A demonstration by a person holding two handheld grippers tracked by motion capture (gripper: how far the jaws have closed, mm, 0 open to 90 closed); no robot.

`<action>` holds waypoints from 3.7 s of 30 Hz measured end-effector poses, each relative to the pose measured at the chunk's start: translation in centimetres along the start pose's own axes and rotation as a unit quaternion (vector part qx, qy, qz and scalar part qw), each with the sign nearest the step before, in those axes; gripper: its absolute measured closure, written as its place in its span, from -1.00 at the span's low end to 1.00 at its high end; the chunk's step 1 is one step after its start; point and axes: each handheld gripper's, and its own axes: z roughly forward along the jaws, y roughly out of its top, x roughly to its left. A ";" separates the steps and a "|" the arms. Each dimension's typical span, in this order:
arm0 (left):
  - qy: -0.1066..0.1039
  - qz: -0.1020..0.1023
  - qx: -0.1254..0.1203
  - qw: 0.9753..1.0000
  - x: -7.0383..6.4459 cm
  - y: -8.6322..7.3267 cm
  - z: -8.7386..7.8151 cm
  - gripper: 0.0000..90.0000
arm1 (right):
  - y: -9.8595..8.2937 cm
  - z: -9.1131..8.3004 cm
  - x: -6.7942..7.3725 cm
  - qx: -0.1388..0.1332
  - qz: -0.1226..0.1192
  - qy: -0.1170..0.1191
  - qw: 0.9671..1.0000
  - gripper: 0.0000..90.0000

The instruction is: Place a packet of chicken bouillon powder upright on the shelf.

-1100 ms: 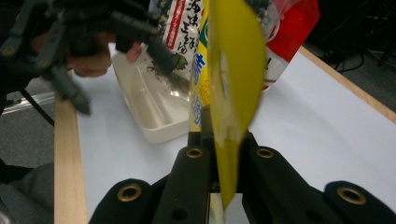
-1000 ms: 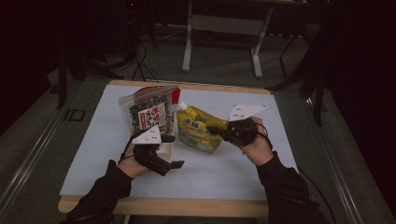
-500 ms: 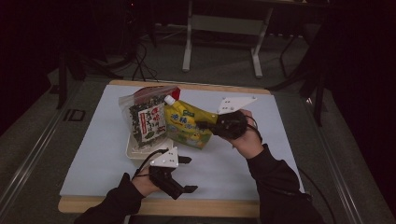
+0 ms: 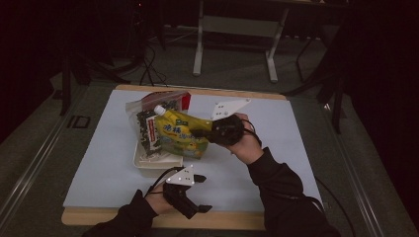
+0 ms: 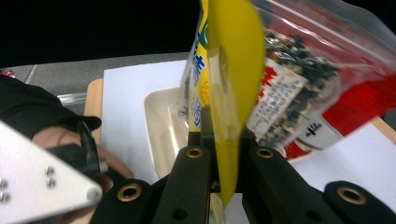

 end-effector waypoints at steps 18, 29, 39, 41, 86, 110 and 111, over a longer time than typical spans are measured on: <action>-0.015 -0.013 0.016 1.000 0.7 -1.3 0.9 -0.85 | 1.0 6.1 1.2 0.003 -0.034 0.077 0.996 1.00; -0.017 -0.012 0.021 1.000 0.9 -1.5 1.0 -0.85 | -0.9 8.9 1.5 0.040 -0.036 0.107 0.993 1.00; -0.018 -0.010 0.021 1.000 0.8 -1.4 1.2 -0.85 | -2.3 9.8 1.1 0.054 -0.026 0.105 0.993 0.91; -0.018 -0.008 0.021 1.000 0.8 -1.4 1.1 -0.85 | -2.3 9.8 1.2 0.053 -0.026 0.106 0.993 0.82; -0.016 -0.010 0.026 0.999 0.9 -1.3 1.3 -0.85 | -12.4 -2.6 -1.0 0.034 0.092 -0.032 0.995 -0.60; -0.016 -0.003 0.034 0.999 0.7 -1.3 1.4 -0.85 | -19.6 -5.6 0.6 0.042 0.150 -0.065 0.986 -0.68; -0.015 -0.002 0.034 0.999 0.7 -1.3 1.4 -0.85 | -19.8 -5.9 0.7 0.036 0.153 -0.068 0.985 -0.69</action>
